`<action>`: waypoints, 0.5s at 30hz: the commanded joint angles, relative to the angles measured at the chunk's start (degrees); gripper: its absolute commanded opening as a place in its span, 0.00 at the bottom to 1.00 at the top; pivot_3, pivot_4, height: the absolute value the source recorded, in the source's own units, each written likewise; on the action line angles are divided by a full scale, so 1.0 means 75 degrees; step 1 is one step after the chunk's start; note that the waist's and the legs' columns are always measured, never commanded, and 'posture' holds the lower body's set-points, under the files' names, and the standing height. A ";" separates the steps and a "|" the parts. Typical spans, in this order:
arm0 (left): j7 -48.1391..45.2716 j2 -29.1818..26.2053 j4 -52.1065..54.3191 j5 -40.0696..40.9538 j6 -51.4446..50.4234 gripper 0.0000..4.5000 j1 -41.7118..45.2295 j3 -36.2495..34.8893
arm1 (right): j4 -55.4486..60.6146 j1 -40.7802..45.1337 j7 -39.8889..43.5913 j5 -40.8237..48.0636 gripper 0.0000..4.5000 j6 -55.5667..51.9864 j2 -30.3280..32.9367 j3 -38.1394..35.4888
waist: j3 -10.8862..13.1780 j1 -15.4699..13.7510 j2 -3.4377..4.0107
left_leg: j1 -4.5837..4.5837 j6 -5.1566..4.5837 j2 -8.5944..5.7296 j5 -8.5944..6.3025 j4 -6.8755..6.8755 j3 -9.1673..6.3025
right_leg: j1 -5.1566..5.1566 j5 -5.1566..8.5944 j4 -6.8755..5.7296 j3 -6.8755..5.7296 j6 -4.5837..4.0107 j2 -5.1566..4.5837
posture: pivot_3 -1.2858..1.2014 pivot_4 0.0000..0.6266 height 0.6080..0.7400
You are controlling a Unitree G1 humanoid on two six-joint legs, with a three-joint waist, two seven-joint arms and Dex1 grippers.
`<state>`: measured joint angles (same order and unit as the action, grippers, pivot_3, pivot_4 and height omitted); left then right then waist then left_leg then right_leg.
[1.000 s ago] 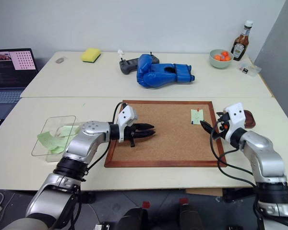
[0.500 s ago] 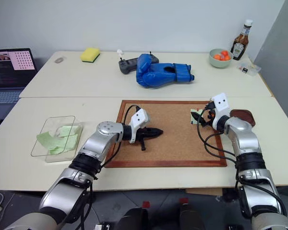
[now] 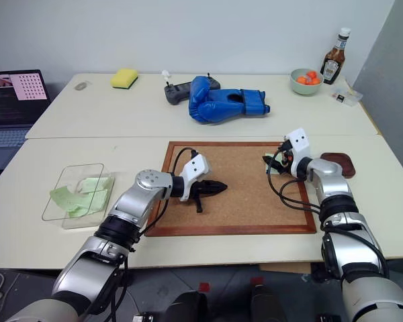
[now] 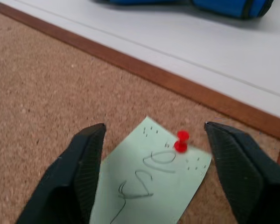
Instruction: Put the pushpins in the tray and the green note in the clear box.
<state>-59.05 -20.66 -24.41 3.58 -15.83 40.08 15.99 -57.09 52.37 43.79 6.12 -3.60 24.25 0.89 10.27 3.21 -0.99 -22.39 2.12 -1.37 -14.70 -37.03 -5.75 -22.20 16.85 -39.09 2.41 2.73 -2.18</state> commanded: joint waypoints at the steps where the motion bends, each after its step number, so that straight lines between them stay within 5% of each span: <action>1: -0.0028 -0.0047 0.0030 -0.0215 -0.0268 0.00 -0.0264 0.0254 | -0.0274 0.0403 0.0061 -0.0105 0.58 0.0342 -0.0057 -0.0090 | 0.0000 0.0007 0.0000 | 0.0001 0.0000 0.0000 0.0000 0.0000 0.0000 | 0.0000 0.0000 -0.0001 0.0000 0.0000 0.0000 | 0.52 0.24 1.00; 13: 0.0107 -0.0125 0.0208 -0.0203 -0.0365 0.00 -0.0393 0.0202 | -0.1105 0.0940 -0.0287 -0.0192 0.03 0.0549 -0.0188 -0.0288 | -0.0002 0.0009 0.0003 | 0.0003 0.0002 0.0002 0.0001 0.0000 0.0001 | -0.0001 0.0000 -0.0004 0.0001 -0.0001 0.0000 | 0.52 0.24 1.00; 15: 0.0113 -0.0131 0.0249 -0.0196 -0.0388 0.00 -0.0416 0.0197 | -0.1158 0.0972 -0.0352 -0.0146 0.01 0.0541 -0.0206 -0.0361 | -0.0002 0.0010 0.0003 | 0.0003 0.0002 0.0002 0.0001 0.0000 0.0001 | -0.0001 0.0000 -0.0004 0.0001 -0.0001 0.0000 | 0.52 0.24 1.00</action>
<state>-57.99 -21.18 -22.15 3.59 -17.10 38.84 15.74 -65.87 57.13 41.35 5.05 -1.12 23.20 -0.52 10.26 3.28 -0.97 -22.36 2.13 -1.36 -14.69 -37.03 -5.74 -22.20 16.85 -39.12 2.42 2.72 -2.18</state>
